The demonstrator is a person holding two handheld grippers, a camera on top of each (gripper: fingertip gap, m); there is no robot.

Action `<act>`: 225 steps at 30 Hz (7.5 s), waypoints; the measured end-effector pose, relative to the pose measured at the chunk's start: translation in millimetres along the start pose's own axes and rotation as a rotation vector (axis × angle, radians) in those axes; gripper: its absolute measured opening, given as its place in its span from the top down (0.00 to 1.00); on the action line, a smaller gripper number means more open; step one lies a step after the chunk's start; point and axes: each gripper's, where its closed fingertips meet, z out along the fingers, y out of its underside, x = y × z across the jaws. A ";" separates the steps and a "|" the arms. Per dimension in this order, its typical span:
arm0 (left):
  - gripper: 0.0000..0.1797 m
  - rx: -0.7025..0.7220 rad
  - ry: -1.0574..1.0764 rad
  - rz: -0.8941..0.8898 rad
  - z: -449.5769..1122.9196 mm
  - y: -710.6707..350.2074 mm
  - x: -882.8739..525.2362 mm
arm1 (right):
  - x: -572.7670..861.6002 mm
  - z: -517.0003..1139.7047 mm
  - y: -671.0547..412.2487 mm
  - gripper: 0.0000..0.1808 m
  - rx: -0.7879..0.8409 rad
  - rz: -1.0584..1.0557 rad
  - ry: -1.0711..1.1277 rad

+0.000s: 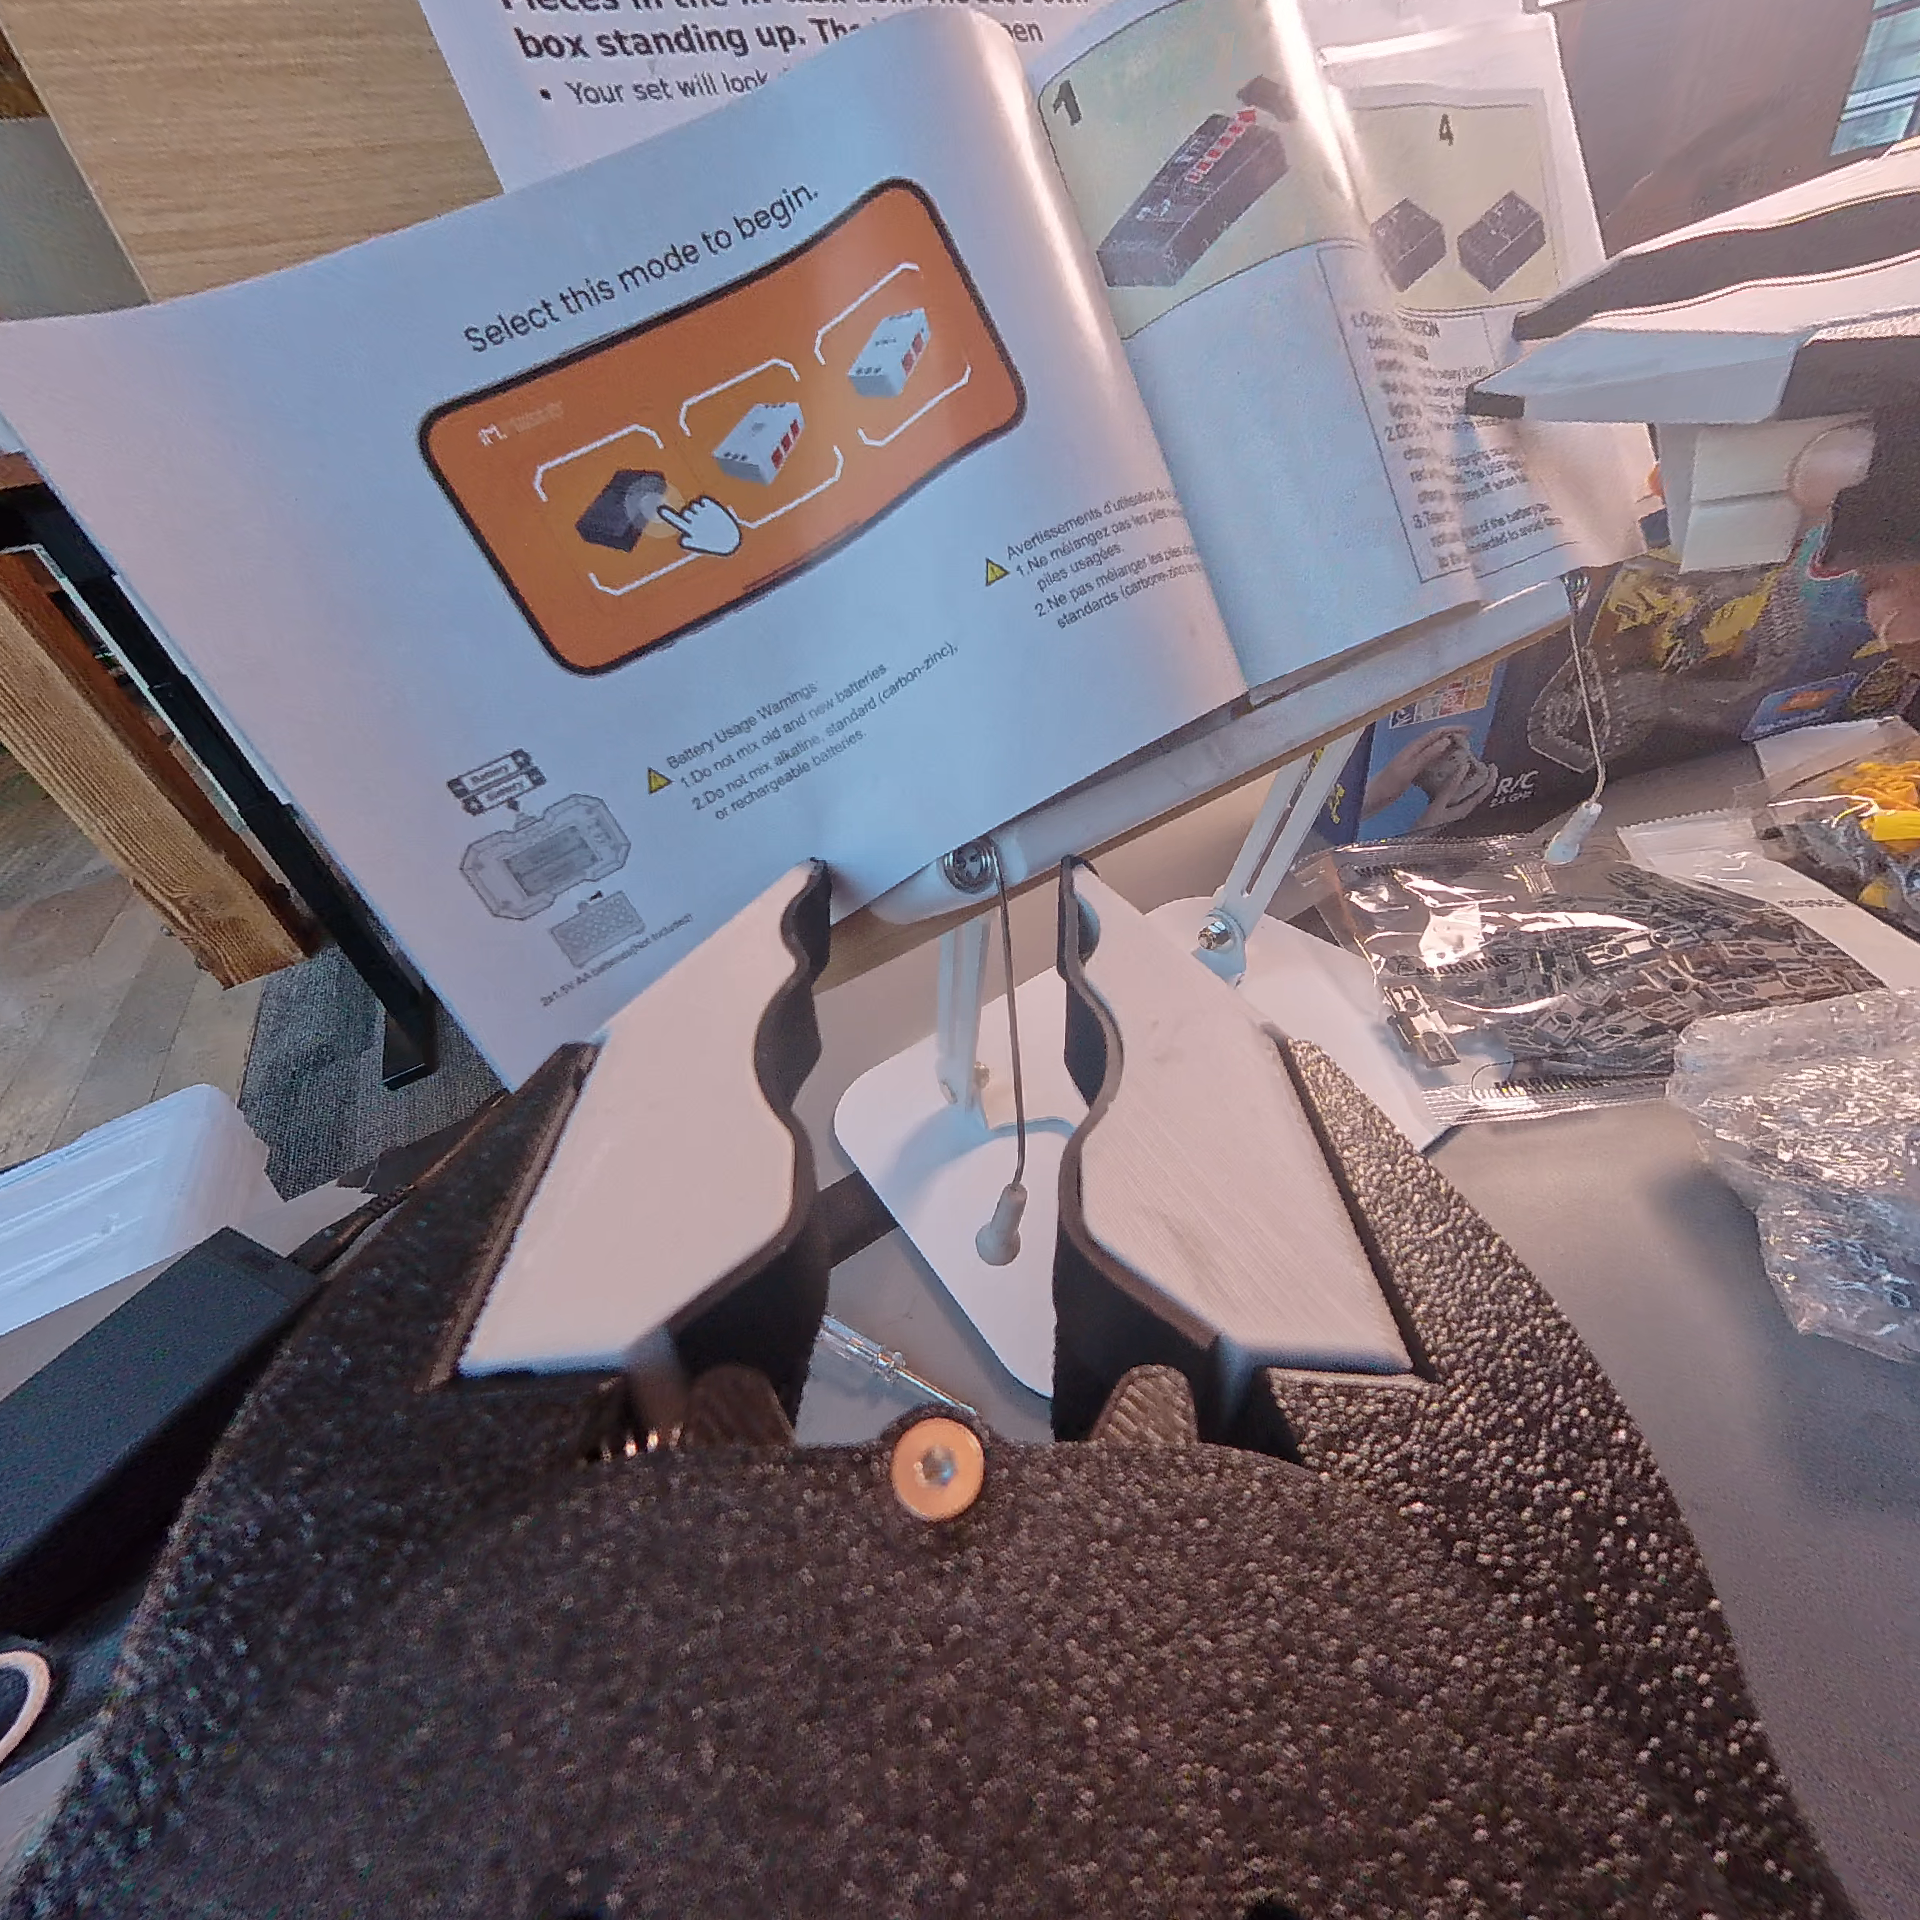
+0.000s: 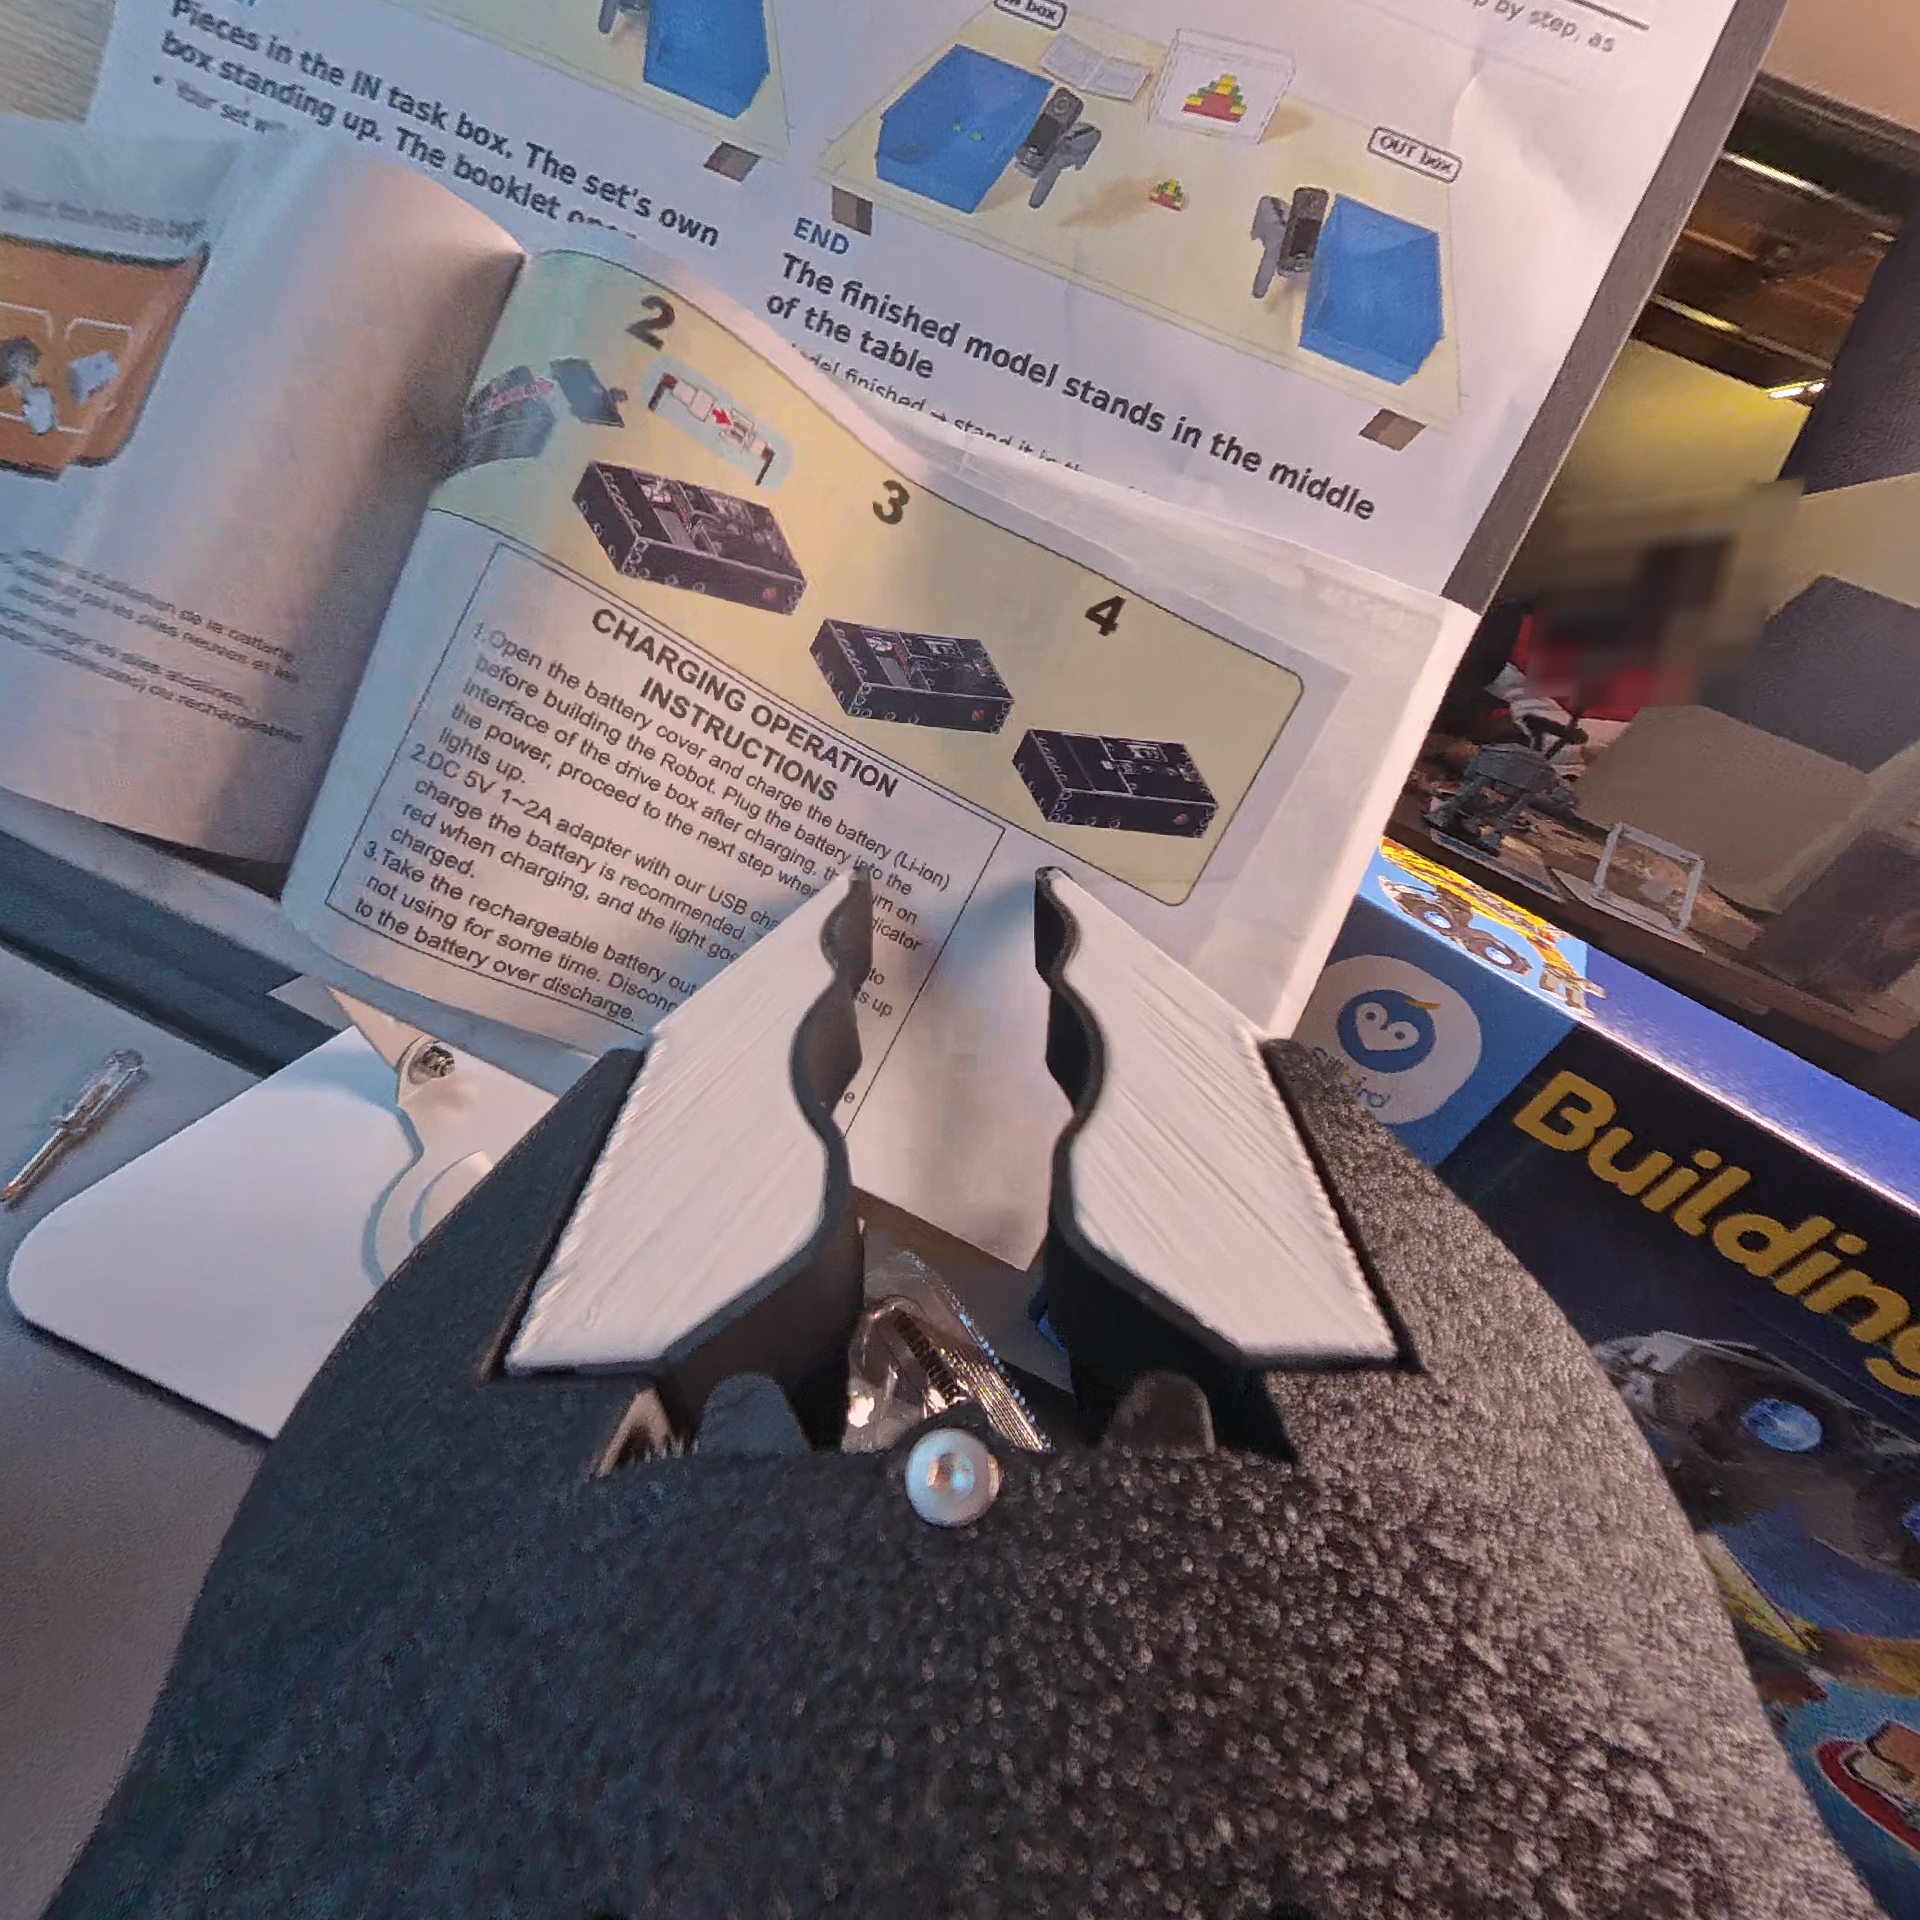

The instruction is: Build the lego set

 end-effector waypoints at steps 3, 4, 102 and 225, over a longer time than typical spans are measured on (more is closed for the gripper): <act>0.76 0.000 0.000 0.002 -0.3 -0.1 0.2 | 4.0 -2.4 -4.4 0.77 0.019 -0.019 -0.014; 0.76 0.000 0.001 0.003 -0.5 -0.1 0.2 | 9.2 -2.9 -9.5 0.69 0.041 -0.025 0.005; 0.76 0.356 0.745 -0.743 -84.6 -118.9 41.2 | -175.0 -58.5 -35.8 0.73 0.318 -0.186 -0.528; 0.88 0.052 -0.038 -0.053 -7.2 -25.1 -15.9 | -129.3 11.8 -40.1 0.90 0.043 -0.199 -0.257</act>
